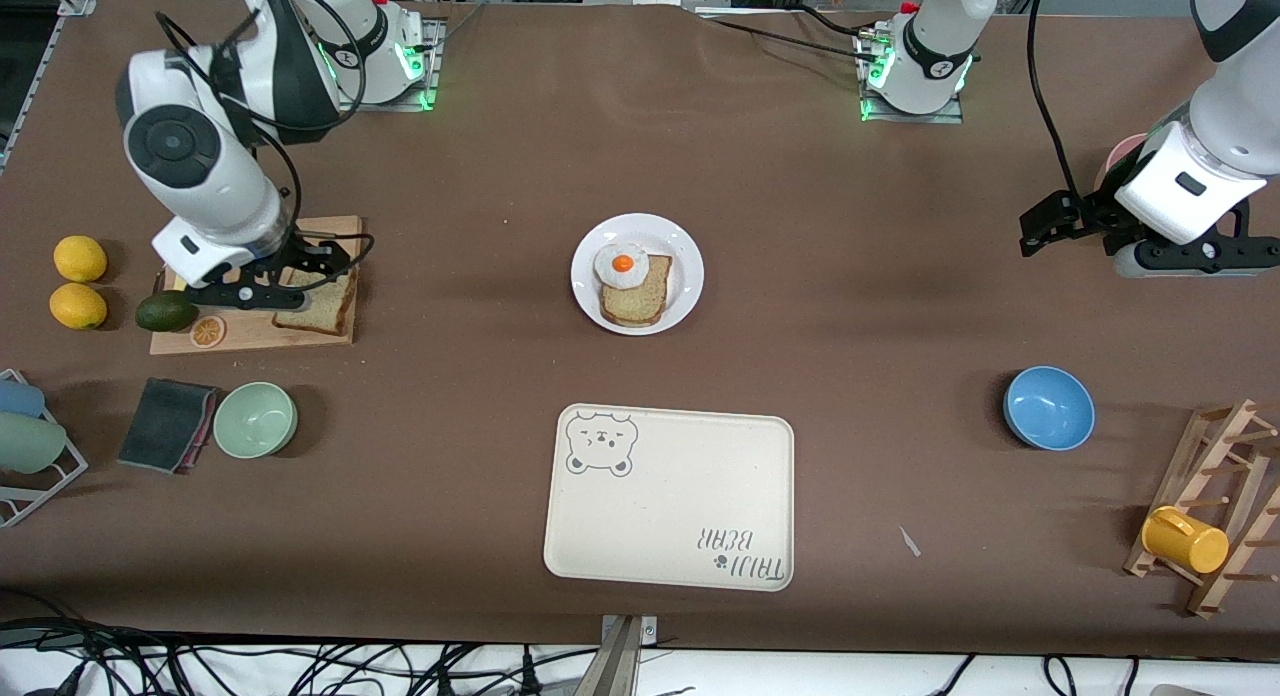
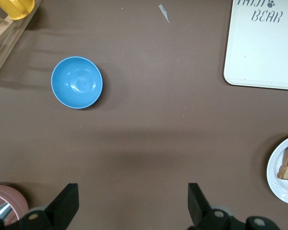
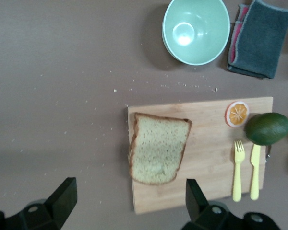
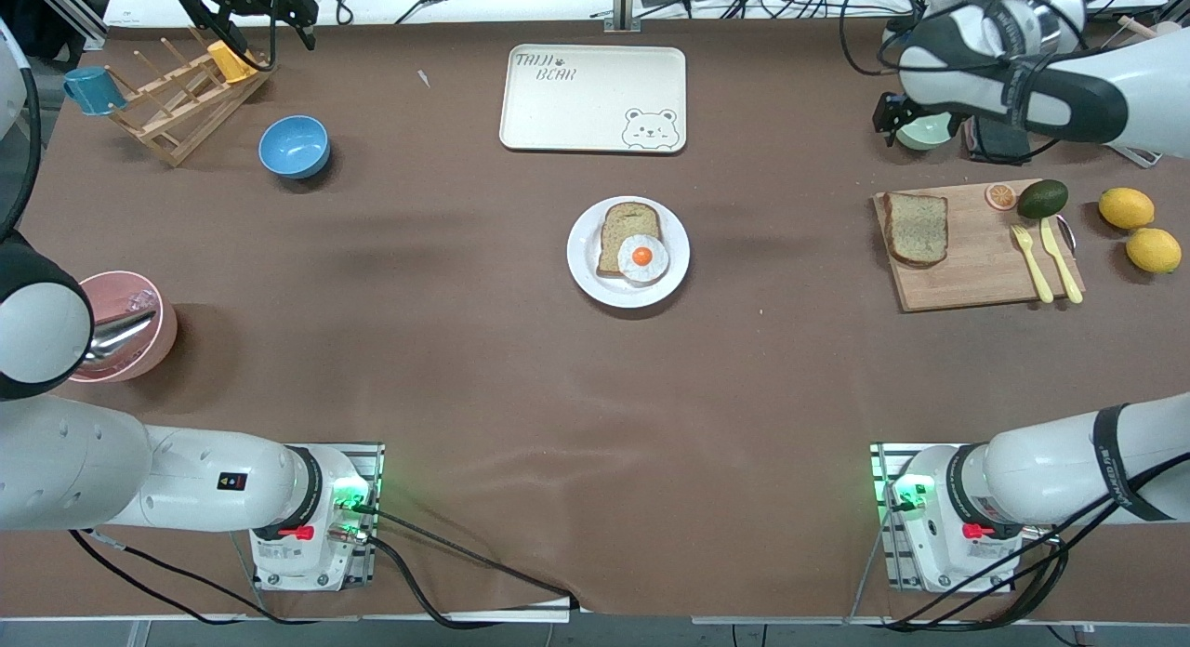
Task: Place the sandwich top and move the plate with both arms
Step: 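Reach the right gripper down to the bread slice on the cutting board, then close the right gripper on the bread slice edge and lift it, then carry the bread slice with the right gripper onto the egg plate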
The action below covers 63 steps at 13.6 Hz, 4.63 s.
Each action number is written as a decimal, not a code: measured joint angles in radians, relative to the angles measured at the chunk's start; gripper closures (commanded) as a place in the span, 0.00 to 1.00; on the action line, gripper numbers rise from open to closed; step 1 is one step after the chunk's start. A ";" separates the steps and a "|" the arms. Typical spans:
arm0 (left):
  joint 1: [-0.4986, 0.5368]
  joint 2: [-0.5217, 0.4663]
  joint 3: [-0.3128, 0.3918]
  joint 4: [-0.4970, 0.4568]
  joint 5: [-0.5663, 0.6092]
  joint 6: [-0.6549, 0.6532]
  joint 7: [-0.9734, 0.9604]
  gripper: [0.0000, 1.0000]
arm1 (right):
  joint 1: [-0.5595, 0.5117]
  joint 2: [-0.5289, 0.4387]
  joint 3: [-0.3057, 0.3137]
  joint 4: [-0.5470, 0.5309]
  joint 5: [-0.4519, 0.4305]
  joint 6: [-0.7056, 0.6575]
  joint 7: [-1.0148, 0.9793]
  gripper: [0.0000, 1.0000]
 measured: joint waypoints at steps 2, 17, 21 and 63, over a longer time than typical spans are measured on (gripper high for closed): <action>0.000 0.000 0.000 0.000 0.000 0.000 0.000 0.00 | 0.000 0.032 -0.002 -0.039 -0.017 0.073 0.026 0.00; 0.000 0.002 0.000 0.002 0.000 0.000 0.000 0.00 | -0.020 0.255 -0.057 -0.089 -0.114 0.265 0.042 0.22; 0.001 0.004 0.001 0.002 0.000 0.001 0.000 0.00 | -0.020 0.271 -0.057 -0.102 -0.116 0.287 0.042 0.38; 0.003 0.012 -0.008 0.004 0.000 0.003 0.000 0.00 | 0.351 0.308 0.175 0.351 0.174 -0.009 0.444 1.00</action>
